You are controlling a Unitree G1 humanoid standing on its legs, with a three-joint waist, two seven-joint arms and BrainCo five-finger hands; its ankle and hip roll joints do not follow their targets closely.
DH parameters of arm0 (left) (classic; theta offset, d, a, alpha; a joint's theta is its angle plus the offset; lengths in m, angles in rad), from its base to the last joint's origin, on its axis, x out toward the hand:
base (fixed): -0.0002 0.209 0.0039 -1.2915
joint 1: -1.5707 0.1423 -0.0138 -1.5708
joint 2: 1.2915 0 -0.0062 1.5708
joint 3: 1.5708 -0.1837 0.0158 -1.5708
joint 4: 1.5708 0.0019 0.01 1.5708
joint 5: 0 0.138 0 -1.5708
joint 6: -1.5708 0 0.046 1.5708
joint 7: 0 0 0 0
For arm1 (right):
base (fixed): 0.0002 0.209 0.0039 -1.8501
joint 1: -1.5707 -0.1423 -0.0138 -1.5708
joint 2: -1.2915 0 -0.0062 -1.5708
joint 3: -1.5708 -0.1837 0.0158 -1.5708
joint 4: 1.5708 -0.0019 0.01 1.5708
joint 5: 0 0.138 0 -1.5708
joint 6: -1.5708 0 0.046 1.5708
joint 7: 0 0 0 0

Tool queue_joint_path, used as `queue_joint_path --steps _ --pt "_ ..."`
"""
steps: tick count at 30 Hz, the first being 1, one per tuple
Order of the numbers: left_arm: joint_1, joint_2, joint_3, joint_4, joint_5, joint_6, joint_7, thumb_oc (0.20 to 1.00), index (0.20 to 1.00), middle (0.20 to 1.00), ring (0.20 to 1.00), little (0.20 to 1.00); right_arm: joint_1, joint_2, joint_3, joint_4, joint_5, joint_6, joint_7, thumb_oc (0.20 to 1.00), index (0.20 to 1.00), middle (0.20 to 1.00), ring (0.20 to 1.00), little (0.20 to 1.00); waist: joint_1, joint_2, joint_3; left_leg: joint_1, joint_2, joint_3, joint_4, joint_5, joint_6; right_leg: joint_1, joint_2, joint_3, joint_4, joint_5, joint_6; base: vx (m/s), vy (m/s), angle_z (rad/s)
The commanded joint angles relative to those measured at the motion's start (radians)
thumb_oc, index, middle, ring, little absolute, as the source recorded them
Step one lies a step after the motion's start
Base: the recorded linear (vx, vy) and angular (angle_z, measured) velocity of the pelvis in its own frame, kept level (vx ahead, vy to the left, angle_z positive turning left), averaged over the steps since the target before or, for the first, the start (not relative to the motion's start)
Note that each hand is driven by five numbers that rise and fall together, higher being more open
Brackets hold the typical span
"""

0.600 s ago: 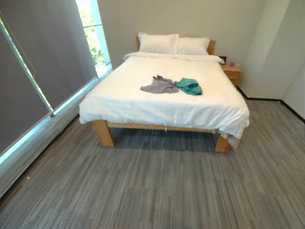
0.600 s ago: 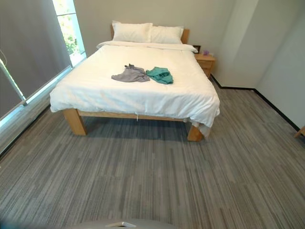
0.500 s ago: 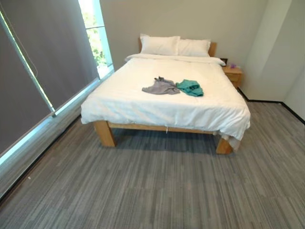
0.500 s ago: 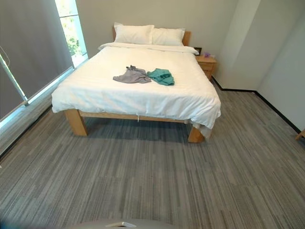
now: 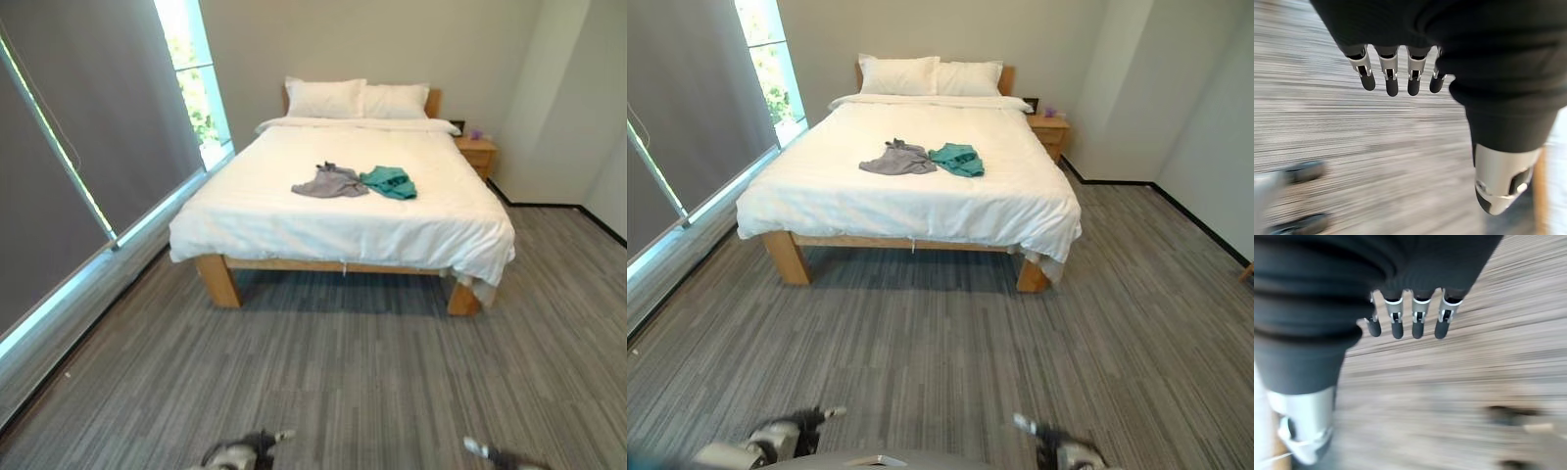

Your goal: Pick up bed clothes into laundry basket.

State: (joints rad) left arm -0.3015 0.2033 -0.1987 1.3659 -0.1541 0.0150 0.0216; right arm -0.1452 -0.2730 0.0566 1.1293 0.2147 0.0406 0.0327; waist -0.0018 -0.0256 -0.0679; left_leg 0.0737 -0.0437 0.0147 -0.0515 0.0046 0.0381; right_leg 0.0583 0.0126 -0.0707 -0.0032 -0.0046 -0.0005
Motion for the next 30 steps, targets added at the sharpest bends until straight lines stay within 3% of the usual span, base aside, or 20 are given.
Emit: queue_joint_path --steps 1,2,3,4,6,9,12,19,30 --pt "-0.079 0.007 0.045 -0.049 -0.039 -0.022 0.010 1.000 1.000 1.000 1.000 1.000 -0.045 0.012 -0.019 -0.091 -0.005 -0.020 -0.007 1.000 1.000 1.000 1.000 1.000 0.004 -0.010 0.025 0.029 -0.004 -0.086 -0.036 -0.017 -0.025 0.020 -0.050 0.141 -0.079 0.172 0.055 -0.08 0.005 0.00" --pt "-0.014 0.034 0.092 -0.327 -0.022 0.001 0.017 1.000 1.000 1.000 1.000 1.000 0.011 -0.009 -0.039 -0.351 -0.036 -0.016 -0.004 1.000 1.000 1.000 1.000 1.000 0.004 -0.005 0.053 0.024 -0.004 -0.089 -0.036 -0.009 -0.025 0.012 -0.049 0.135 -0.073 0.175 0.058 -0.06 0.005 0.03" --pt "-0.014 0.034 0.092 -0.327 -0.022 0.001 0.018 1.000 1.000 1.000 1.000 1.000 0.011 -0.009 -0.039 -0.352 -0.036 -0.016 -0.004 1.000 1.000 1.000 1.000 1.000 0.005 -0.005 0.054 0.025 -0.004 -0.089 -0.036 -0.009 -0.025 0.014 -0.049 0.135 -0.073 0.174 0.058 -0.09 0.010 0.02" --pt "0.093 0.050 0.162 -0.588 0.019 0.010 0.033 1.000 1.000 1.000 1.000 1.000 0.076 -0.018 -0.079 -0.531 -0.088 -0.027 -0.016 1.000 1.000 1.000 1.000 1.000 0.008 -0.002 0.075 0.022 -0.004 -0.089 -0.036 -0.006 -0.022 0.009 -0.050 0.131 -0.069 0.175 0.062 -0.05 0.009 0.03" --pt "0.168 0.055 0.207 -0.775 0.056 0.009 0.046 1.000 1.000 1.000 1.000 1.000 0.117 -0.027 -0.100 -0.619 -0.128 -0.032 -0.002 1.000 1.000 1.000 1.000 1.000 0.012 -0.004 0.087 0.020 -0.006 -0.093 -0.036 -0.005 -0.018 0.006 -0.052 0.130 -0.069 0.176 0.063 -0.02 0.005 0.00" --pt "0.222 0.020 0.264 -0.829 0.033 0.013 0.055 1.000 1.000 1.000 1.000 1.000 0.170 0.057 -0.156 -0.668 -0.023 -0.022 0.021 1.000 1.000 1.000 1.000 1.000 0.010 -0.007 0.084 0.017 -0.008 -0.093 -0.036 -0.006 -0.016 0.006 -0.055 0.128 -0.072 0.174 0.064 0.02 0.007 0.04" --pt "0.277 -0.001 0.322 -0.948 0.057 0.007 0.083 1.000 1.000 1.000 1.000 1.000 0.233 0.084 -0.141 -0.775 -0.069 -0.043 0.073 1.000 1.000 1.000 1.000 1.000 0.011 -0.011 0.087 0.014 -0.008 -0.091 -0.036 -0.007 -0.017 0.004 -0.054 0.127 -0.073 0.174 0.066 0.01 -0.002 -0.03" --pt "0.289 -0.058 0.340 -0.924 0.019 -0.004 0.079 1.000 1.000 1.000 1.000 1.000 0.254 0.071 -0.115 -0.770 -0.132 -0.070 0.066 1.000 1.000 1.000 1.000 1.000 0.007 -0.019 0.096 0.008 -0.009 -0.087 -0.036 -0.008 -0.016 -0.004 -0.054 0.133 -0.070 0.170 0.067 0.00 0.000 0.00" --pt "0.235 -0.023 0.355 -0.918 0.032 -0.004 0.138 1.000 1.000 1.000 1.000 1.000 0.156 0.071 -0.082 -0.772 -0.164 -0.068 0.006 1.000 1.000 1.000 1.000 1.000 0.025 -0.035 0.125 0.001 -0.010 -0.076 -0.036 -0.012 -0.012 -0.012 -0.062 0.139 -0.056 0.165 0.076 0.03 0.017 -0.02"
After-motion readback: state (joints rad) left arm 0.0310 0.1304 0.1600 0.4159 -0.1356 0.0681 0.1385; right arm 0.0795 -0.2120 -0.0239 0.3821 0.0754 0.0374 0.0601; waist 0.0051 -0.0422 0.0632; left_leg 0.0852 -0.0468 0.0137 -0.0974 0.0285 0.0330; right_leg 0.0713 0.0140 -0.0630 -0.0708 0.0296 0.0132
